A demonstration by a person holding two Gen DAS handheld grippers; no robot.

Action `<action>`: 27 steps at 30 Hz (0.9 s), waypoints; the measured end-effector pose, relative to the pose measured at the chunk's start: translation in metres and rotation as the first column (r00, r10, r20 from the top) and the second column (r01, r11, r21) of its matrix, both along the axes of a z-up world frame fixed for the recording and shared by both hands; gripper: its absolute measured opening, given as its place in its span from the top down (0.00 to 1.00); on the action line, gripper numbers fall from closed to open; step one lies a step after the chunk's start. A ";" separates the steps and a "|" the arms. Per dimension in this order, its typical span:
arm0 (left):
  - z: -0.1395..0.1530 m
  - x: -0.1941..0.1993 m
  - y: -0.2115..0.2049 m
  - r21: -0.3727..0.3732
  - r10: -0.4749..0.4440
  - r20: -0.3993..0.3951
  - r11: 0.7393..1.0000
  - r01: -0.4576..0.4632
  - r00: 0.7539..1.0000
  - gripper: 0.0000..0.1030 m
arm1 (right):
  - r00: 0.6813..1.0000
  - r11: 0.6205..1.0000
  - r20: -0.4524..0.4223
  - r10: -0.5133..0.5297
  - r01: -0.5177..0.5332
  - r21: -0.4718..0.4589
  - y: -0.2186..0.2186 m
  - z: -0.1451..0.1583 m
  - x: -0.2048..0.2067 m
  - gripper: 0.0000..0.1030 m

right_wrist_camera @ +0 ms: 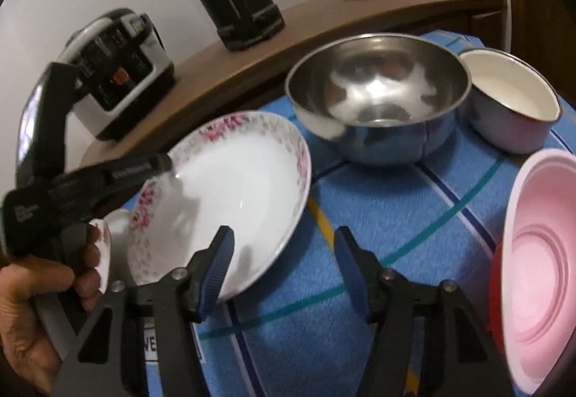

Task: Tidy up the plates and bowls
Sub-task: 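Move the right gripper to the pink-rimmed floral plate and grasp its rim, then carry the pink-rimmed floral plate over the stacked plates with the right gripper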

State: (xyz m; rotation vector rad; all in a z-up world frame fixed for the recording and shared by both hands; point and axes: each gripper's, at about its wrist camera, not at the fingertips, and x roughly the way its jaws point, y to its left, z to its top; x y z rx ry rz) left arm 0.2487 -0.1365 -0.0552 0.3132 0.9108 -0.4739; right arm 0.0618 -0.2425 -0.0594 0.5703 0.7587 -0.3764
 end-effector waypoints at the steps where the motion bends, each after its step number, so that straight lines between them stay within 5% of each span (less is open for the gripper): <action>1: -0.002 0.000 -0.001 -0.004 -0.007 -0.017 1.000 0.007 1.000 0.50 | 1.000 1.000 0.001 0.015 -0.015 0.016 -0.001 -0.002 0.002 0.49; 9: -0.009 0.000 -0.017 -0.001 -0.054 -0.063 0.999 0.054 0.997 0.50 | 0.998 0.998 -0.017 0.059 -0.060 -0.023 0.000 -0.005 0.017 0.71; 27: -0.001 -0.021 0.000 -0.019 -0.055 -0.022 0.998 0.055 0.998 0.52 | 0.993 0.990 -0.037 0.112 -0.114 -0.081 -0.001 0.003 0.019 0.80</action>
